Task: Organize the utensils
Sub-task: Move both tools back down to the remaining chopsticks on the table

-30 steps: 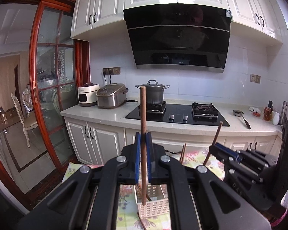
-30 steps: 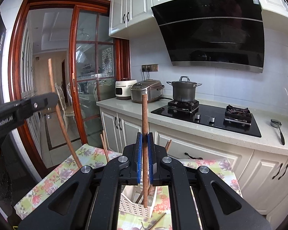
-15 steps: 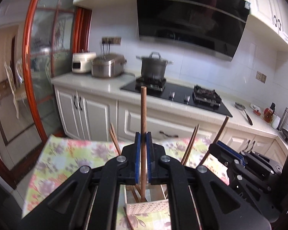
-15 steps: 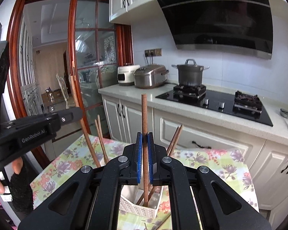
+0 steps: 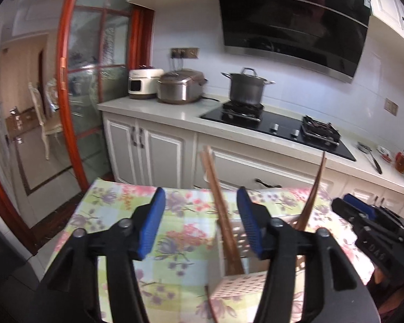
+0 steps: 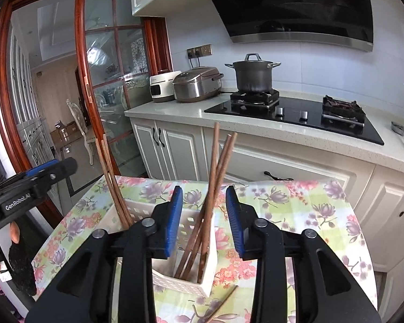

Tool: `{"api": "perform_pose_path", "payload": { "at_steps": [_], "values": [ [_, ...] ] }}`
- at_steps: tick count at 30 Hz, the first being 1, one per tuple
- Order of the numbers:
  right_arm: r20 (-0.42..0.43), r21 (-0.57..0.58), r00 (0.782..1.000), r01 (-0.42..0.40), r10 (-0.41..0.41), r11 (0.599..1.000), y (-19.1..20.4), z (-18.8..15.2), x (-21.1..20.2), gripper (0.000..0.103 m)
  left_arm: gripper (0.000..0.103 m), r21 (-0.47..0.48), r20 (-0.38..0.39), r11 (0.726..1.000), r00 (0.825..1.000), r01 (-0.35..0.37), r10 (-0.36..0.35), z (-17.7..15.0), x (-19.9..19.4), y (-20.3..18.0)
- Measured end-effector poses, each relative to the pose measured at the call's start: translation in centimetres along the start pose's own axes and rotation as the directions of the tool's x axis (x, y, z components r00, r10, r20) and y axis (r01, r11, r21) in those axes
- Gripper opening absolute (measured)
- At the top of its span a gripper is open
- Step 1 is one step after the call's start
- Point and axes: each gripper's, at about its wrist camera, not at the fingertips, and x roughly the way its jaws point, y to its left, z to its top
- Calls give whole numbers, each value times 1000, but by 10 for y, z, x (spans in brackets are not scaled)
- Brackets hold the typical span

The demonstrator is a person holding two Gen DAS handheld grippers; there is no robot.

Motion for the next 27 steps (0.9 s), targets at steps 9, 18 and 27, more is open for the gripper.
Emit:
{"api": "perform_pose_path", "payload": {
  "at_steps": [9,18,27],
  "values": [
    [-52,32,998,36,-35,999,-15,-53,-13,34,91,5,34,989,989,-144,144,-51,-30,20],
    [-178,103,984,49,-30,994,-27,-114,5,34,92,53,-95,985,981,-166,170,-119,-16,22],
    [-283,106,958,74,-41,992,-23,-153,31,34,92,63,-194,985,966,-160,169,-159,1,25]
  ]
}}
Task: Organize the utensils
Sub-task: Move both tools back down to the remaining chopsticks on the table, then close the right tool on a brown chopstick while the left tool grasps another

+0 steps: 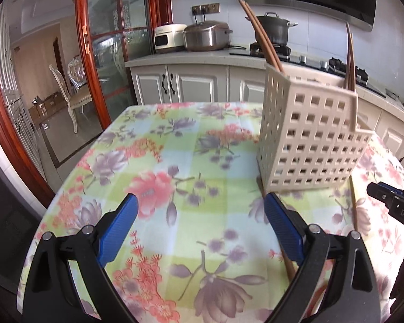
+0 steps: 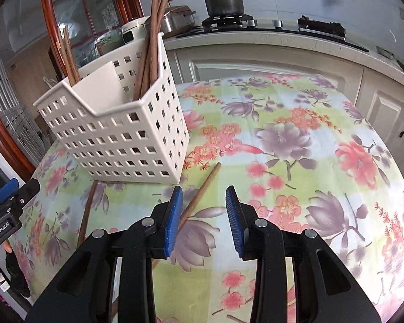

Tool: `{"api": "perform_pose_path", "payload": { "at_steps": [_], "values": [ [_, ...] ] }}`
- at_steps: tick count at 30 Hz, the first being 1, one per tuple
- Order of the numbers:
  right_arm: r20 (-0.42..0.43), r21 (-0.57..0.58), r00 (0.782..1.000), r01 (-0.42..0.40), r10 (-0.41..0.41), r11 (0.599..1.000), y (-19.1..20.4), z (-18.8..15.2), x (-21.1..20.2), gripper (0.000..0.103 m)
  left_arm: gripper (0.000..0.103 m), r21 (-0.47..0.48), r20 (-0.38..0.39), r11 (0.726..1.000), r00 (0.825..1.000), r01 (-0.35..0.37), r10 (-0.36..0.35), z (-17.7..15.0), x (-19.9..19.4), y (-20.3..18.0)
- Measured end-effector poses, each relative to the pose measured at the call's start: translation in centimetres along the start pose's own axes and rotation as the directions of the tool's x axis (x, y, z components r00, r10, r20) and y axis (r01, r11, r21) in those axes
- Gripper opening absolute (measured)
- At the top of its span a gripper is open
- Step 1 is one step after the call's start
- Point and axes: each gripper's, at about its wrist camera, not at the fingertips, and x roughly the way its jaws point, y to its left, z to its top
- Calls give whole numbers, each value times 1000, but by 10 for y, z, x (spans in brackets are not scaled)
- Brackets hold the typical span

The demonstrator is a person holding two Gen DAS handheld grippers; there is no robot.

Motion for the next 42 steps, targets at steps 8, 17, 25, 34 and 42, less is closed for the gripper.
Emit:
{"api": "perform_pose_path", "payload": {
  "at_steps": [8,17,25,34,42],
  "values": [
    [-47,-21,999,5,-6,1000,11,-6,14,34,92,11,-39,1000,999,17,-17,-13,6,-3],
    [-84,-112,991,98,-107,989,30,-6,28,34,92,41,-70,998,996,53,-50,-24,9,-14],
    [-87,-149,988,115,-129,982,29,-9,27,20,92,30,-123,994,988,101,-97,-23,16,-19],
    [-89,-136,990,97,-110,986,10,-16,15,9,73,40,-217,989,967,145,-133,-20,38,-42],
    [-95,-116,991,81,-92,990,-5,-17,9,9,56,54,-255,989,960,136,-118,-15,56,-55]
  ]
}}
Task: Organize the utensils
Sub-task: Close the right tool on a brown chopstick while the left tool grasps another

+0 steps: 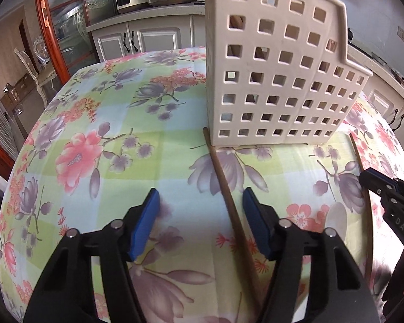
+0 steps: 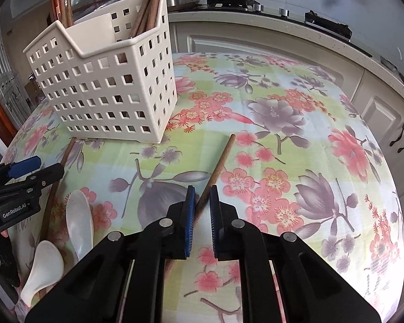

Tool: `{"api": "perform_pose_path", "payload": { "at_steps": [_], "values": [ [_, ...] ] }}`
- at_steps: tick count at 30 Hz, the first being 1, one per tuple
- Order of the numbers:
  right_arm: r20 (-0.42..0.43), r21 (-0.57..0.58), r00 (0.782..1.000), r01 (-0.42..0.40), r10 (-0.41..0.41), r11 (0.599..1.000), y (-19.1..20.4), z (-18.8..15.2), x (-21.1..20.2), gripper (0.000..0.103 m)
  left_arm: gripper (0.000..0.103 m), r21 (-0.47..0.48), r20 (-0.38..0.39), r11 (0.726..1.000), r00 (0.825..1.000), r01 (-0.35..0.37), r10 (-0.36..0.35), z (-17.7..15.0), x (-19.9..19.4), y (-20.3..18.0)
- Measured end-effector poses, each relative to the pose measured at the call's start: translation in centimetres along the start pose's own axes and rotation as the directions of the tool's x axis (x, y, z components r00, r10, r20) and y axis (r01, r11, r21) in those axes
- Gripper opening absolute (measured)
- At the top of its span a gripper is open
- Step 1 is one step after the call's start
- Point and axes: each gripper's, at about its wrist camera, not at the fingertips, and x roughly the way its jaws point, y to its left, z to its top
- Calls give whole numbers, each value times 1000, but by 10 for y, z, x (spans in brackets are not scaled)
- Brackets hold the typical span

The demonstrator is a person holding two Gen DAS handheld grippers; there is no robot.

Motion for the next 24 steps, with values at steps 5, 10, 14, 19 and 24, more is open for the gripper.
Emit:
{"api": "perform_pose_path", "payload": {
  "at_steps": [5,10,14,19,24],
  "values": [
    [-15,25,1000,-17,18,1000,-7,5,2,10,40,1,4,1000,1000,-1,1,7,5,-7],
    [-12,-22,1000,11,-11,1000,-3,5,3,10,9,43,12,999,1000,-1,0,6,3,-11],
    [-11,-42,1000,11,-12,999,-3,2,0,10,8,38,21,999,1000,4,-4,-3,-3,5],
    [-24,-11,1000,-12,12,1000,-9,2,-1,10,9,14,10,999,999,35,-35,-8,-6,30],
    [-41,3,999,-11,11,1000,-8,5,0,11,15,-10,0,998,999,54,-54,-5,-4,36]
  ]
}}
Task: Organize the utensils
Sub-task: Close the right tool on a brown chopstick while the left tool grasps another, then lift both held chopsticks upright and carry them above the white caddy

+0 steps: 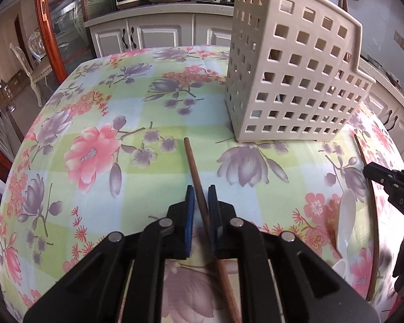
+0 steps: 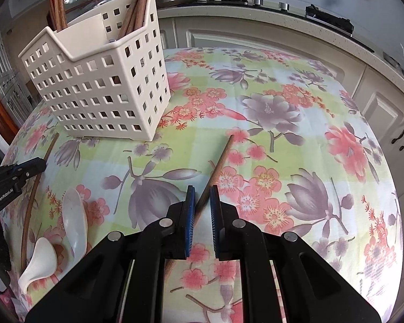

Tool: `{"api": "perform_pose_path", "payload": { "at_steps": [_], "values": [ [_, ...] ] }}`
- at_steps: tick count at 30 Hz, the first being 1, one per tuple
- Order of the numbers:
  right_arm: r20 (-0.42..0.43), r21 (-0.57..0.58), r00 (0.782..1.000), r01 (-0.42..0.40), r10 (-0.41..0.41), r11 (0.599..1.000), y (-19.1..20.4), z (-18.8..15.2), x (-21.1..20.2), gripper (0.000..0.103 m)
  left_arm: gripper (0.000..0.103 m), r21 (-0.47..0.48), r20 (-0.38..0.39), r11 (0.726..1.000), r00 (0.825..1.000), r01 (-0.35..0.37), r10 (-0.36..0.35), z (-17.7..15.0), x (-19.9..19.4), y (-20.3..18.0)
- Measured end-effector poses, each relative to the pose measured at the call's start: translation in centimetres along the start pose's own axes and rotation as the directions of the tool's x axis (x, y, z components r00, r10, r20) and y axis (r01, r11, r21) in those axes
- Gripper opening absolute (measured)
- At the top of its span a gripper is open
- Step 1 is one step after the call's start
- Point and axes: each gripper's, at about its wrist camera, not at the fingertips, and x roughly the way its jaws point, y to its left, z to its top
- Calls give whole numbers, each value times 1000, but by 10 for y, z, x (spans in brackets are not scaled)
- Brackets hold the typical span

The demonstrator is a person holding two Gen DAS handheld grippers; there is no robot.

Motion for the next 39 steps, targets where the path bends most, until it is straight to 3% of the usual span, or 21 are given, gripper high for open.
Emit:
{"api": "perform_pose_path", "payload": {
  "at_steps": [4,8,12,20,32,39],
  "values": [
    [-4,-32,999,38,-39,999,8,3,3,11,21,42,6,998,999,-40,39,0,3,-12],
    [-2,-55,999,50,-50,997,13,0,1,10,8,73,3,997,999,-37,37,-3,0,-20],
    [17,-36,1000,13,-12,999,10,-2,-2,7,8,47,5,999,1000,-15,15,-3,-1,-15],
    [99,-24,995,-19,21,1000,10,0,-27,6,7,9,97,1000,995,7,-7,0,-29,-8],
    [254,-31,967,-28,35,999,13,3,-89,6,7,6,232,1000,973,13,-13,-6,-88,-9],
    [335,-56,941,-24,41,998,20,3,-122,6,7,7,317,1000,948,-11,9,-9,-121,-13]
  ]
}}
